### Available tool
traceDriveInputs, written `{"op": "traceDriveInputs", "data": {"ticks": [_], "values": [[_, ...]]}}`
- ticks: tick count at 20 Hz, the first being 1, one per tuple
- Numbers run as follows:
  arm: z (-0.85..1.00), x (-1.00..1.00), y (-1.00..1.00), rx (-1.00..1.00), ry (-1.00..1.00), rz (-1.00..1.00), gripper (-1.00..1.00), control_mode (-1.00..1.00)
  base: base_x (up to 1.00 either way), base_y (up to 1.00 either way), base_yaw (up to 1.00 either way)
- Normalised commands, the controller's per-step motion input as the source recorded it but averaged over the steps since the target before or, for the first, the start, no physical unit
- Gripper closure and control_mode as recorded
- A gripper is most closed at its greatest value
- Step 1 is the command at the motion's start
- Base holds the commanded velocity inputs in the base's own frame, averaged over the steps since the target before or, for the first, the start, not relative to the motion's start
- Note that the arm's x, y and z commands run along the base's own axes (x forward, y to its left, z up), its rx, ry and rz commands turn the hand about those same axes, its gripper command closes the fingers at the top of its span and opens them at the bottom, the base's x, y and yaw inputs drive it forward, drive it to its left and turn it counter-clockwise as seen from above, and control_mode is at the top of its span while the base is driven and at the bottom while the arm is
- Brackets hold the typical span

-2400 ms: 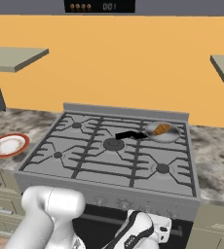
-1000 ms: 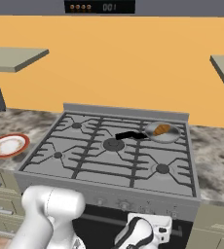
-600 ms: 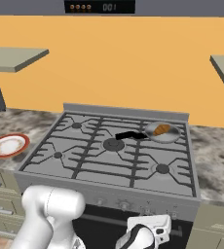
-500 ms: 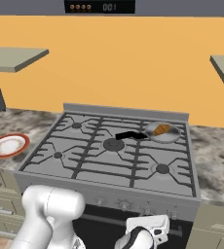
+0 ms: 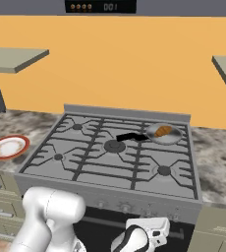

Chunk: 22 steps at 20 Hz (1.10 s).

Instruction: Pick the croissant and place it on the pan. Then turn on the stove to warm the croissant.

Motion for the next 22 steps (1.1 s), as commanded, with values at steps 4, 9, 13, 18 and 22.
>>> {"op": "traceDriveInputs", "data": {"ticks": [4,9,13,18,22], "values": [[0.66,0.20,0.53,-0.50,-0.27,0.28,1.00,-1.00,0.00,0.00,0.00],[0.55,0.02,0.20,-0.47,-0.37,0.41,1.00,-1.00,0.00,0.00,0.00],[0.48,0.04,0.01,-0.36,-0.30,0.54,1.00,-1.00,0.00,0.00,0.00],[0.24,0.07,0.00,-0.23,-0.23,0.68,1.00,-1.00,0.00,0.00,0.00],[0.01,0.00,0.00,-0.22,-0.26,0.77,1.00,-1.00,0.00,0.00,0.00]]}}
